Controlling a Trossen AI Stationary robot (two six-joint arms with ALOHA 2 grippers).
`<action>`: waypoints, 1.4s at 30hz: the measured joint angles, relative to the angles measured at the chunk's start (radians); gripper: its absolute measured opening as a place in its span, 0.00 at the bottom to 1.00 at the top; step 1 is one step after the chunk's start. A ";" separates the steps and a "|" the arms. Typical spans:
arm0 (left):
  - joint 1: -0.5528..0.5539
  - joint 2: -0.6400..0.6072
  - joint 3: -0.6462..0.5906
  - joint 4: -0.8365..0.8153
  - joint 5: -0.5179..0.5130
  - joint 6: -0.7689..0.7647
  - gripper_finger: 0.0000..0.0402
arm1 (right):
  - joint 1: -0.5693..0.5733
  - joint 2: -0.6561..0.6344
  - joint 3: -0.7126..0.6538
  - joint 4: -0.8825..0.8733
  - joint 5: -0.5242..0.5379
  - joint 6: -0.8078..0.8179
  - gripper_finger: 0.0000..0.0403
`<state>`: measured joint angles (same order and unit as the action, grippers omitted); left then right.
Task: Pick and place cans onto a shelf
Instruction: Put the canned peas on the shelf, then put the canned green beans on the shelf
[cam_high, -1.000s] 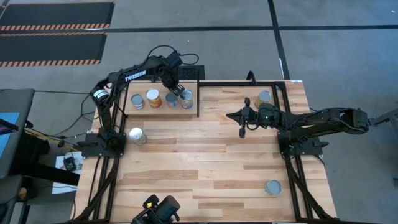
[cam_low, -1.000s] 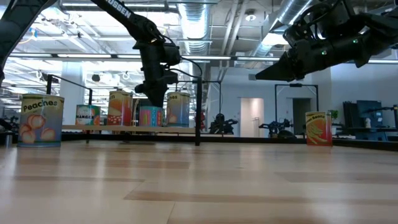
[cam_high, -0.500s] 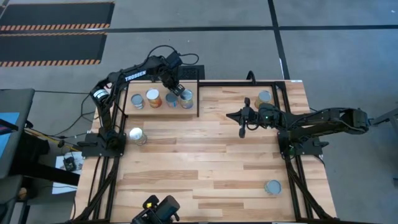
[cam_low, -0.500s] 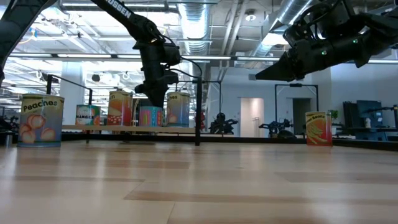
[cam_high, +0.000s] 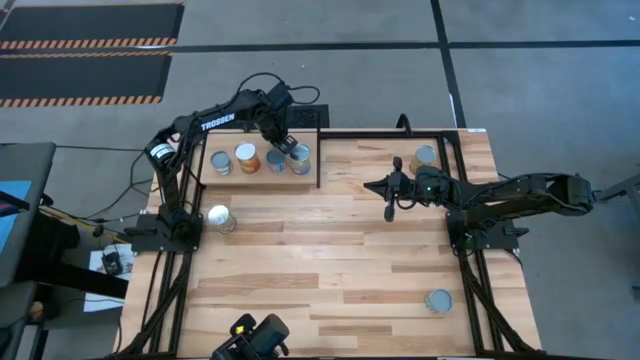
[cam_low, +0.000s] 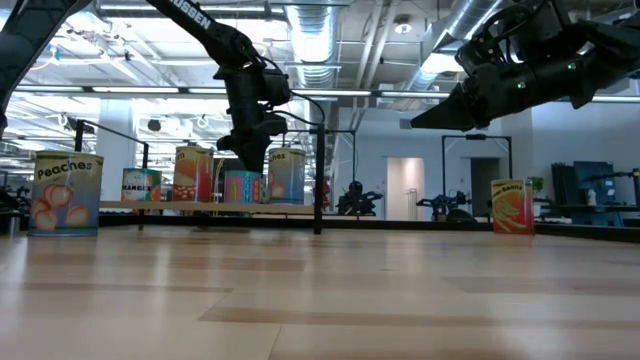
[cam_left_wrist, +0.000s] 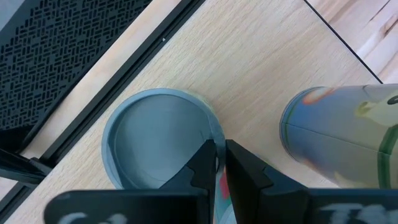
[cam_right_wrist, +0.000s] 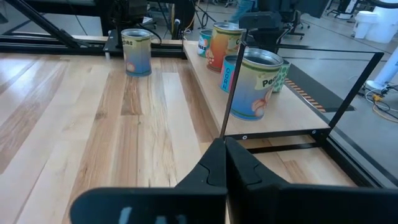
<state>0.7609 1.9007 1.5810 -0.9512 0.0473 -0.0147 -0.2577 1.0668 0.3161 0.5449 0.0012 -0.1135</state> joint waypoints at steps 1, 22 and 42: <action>0.000 0.000 0.000 0.000 0.000 0.000 0.05 | 0.000 0.000 0.000 0.000 0.000 0.000 0.02; -0.002 -0.001 0.037 -0.002 0.021 0.022 0.27 | 0.000 0.000 0.000 0.000 0.000 -0.003 0.02; -0.094 -0.348 -0.125 0.196 -0.018 0.169 0.02 | 0.000 0.000 0.000 0.016 0.000 -0.016 0.02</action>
<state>0.6672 1.5524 1.4557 -0.7553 0.0296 0.1543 -0.2577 1.0664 0.3161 0.5605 0.0010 -0.1291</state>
